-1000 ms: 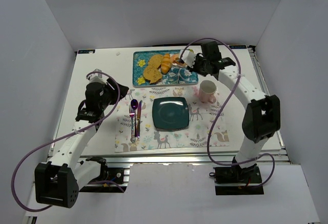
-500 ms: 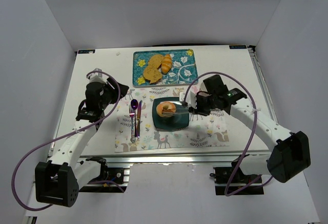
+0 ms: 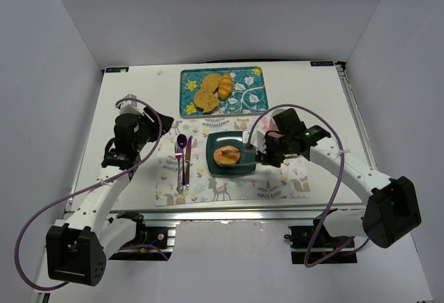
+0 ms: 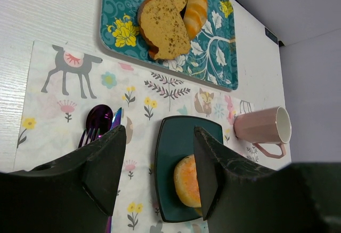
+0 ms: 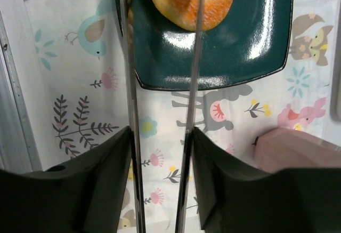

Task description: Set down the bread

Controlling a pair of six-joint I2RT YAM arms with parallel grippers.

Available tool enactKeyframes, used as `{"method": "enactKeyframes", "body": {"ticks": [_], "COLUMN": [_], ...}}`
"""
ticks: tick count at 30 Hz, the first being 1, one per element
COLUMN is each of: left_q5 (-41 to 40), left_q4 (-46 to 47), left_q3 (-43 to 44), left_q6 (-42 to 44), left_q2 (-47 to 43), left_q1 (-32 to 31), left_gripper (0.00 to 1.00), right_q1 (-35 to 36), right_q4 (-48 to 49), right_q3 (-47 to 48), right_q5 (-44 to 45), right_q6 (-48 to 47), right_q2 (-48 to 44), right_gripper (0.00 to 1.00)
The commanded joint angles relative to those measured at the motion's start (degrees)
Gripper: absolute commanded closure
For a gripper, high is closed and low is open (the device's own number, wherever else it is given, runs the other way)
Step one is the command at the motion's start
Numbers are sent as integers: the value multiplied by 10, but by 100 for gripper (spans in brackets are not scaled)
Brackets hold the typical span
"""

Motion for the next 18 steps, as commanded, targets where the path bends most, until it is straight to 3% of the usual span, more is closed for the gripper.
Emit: {"method": "enactKeyframes", "body": {"ticks": [1,10,17,18], "left_q5": [0,0,5,6], "left_q4": [-1,0,4,5], "left_q3": [-11,-14,-8,-7], "left_q6": [1,-1,2,2], "left_q2": [-26,-30,-22,-21], "left_q1": [-2,-2,-2,-2], "left_gripper": [37,37,37,37], "right_q1": [3,2,1,-3], "right_q4": [12,9,51,58], "right_q3": [3,15,64,71], "right_q5": [-11,-28,-43,-42], "right_q6": [-1,14,93,108], "right_q2": [-21,-53,-72,-72], "right_gripper": [47,45,55,60]}}
